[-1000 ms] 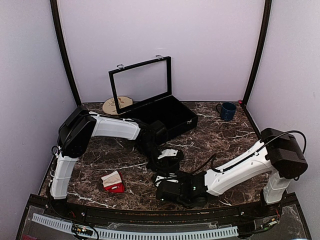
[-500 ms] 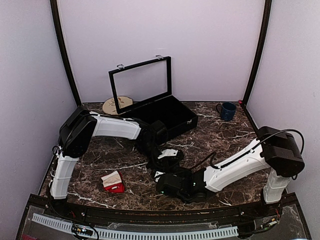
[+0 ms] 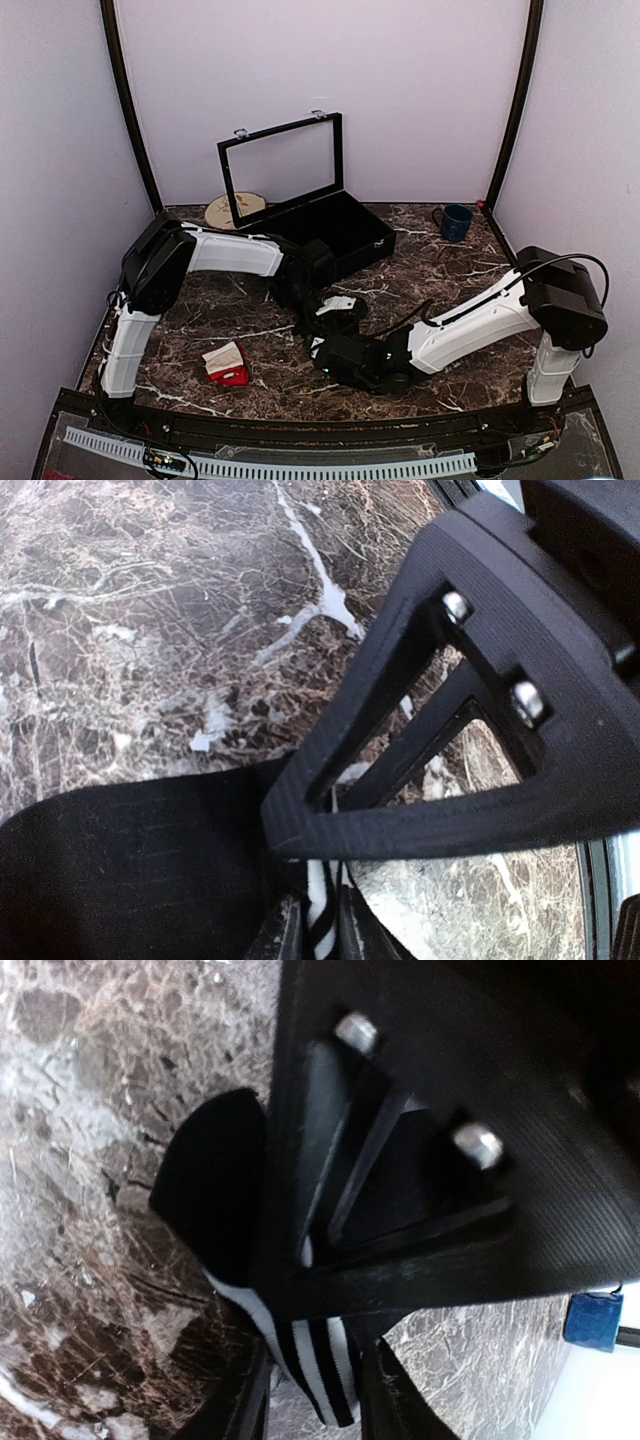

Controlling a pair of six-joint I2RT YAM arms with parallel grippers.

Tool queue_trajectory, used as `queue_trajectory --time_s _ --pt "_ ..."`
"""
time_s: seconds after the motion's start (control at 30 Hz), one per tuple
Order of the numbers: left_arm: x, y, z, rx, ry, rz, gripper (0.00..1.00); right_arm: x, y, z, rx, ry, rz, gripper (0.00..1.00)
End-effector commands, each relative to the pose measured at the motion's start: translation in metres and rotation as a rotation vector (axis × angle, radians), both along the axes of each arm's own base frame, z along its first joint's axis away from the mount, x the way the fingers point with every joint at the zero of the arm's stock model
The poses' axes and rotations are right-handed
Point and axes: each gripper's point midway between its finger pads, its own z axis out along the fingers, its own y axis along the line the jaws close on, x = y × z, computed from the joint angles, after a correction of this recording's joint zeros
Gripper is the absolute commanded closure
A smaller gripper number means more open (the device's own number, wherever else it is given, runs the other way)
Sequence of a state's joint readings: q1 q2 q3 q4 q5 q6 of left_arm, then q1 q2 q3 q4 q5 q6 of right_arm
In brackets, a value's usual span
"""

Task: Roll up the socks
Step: Roll the sock at the center of the board.

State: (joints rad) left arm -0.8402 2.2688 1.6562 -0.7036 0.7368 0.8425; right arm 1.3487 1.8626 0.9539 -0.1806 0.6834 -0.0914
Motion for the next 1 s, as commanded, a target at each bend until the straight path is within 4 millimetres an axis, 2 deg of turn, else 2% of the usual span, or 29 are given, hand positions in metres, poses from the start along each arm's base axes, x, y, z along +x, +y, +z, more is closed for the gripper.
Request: queue_trajectory --time_s 0.0,0.23,0.37,0.47,0.63,0.97 --pt "0.007 0.014 -0.021 0.085 -0.007 0.017 0.82 -0.025 -0.063 -0.063 -0.261 0.223 -0.011 0.73" --pt "0.01 0.013 -0.02 0.09 -0.013 0.029 0.81 -0.029 -0.065 -0.067 -0.25 0.278 -0.028 0.92" --pt "0.02 0.012 -0.023 0.109 -0.046 0.069 0.76 -0.03 -0.067 -0.067 -0.238 0.303 -0.04 1.0" --pt "0.033 0.009 -0.024 0.131 -0.056 0.149 0.64 -0.03 -0.067 -0.065 -0.224 0.308 -0.048 1.0" --pt "0.045 0.013 -0.024 0.161 -0.043 0.226 0.61 -0.028 -0.069 -0.062 -0.207 0.318 -0.064 1.0" --pt "0.053 0.021 -0.016 0.156 -0.038 0.32 0.58 -0.028 -0.07 -0.058 -0.167 0.338 -0.09 1.0"
